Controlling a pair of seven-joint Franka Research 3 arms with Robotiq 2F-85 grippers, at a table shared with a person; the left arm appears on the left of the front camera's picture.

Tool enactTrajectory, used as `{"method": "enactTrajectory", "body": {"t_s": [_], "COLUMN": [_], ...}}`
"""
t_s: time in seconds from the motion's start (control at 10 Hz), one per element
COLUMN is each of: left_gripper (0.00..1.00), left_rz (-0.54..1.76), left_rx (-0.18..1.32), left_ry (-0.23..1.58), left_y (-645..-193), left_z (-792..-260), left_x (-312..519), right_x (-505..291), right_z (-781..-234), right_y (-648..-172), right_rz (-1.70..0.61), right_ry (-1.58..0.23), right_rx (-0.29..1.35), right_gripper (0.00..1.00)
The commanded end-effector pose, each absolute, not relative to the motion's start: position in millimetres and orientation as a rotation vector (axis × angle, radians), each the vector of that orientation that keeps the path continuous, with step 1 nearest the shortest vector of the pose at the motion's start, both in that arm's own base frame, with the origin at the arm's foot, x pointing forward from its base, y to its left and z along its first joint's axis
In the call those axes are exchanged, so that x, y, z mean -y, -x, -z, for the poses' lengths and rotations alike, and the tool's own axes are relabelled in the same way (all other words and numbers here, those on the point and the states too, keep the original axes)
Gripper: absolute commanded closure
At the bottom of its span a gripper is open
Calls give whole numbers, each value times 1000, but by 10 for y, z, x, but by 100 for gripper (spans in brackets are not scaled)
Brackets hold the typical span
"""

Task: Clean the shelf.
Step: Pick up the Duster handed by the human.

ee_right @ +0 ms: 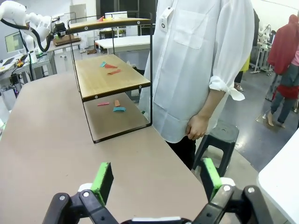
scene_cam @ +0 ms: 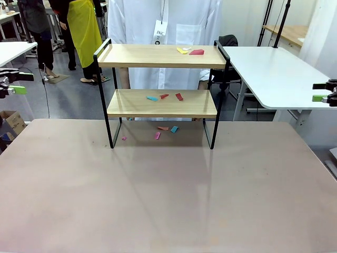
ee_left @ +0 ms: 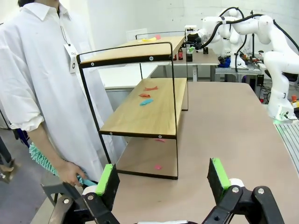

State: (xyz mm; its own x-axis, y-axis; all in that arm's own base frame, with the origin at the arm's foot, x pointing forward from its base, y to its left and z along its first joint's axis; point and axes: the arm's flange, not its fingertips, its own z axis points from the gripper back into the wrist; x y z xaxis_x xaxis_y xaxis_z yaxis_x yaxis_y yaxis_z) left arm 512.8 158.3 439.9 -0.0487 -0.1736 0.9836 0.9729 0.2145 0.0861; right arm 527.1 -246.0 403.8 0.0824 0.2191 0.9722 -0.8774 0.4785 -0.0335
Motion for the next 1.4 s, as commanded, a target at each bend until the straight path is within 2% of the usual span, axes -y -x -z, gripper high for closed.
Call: {"method": "enactTrajectory", "body": {"t_s": [0.0, 0.2, 0.3, 1.3], "left_gripper": [0, 0, 0, 0], "left_rz": [1151, 1127, 1162, 1162], "left_rx": [1281, 1311, 1238, 1238], "left_ry": [900, 900, 892, 892], "left_y": [-5087, -5074, -5129, -5129], "left_z": [-4431, -4443, -4406, -4406], "left_x": [-1539, -1535, -1582, -1582], "right_x": [2444, 2443, 2482, 2482], "right_z": [-4078, -4077, -4024, -4024], "right_y": [-5275, -5273, -5274, -5274], "right_rz": [-901, -911, -915, -915], "right_ry": [-675, -678, -684, -684], "right_rx": [1210, 1204, 1221, 1221], "right_gripper": [0, 0, 0, 0]}}
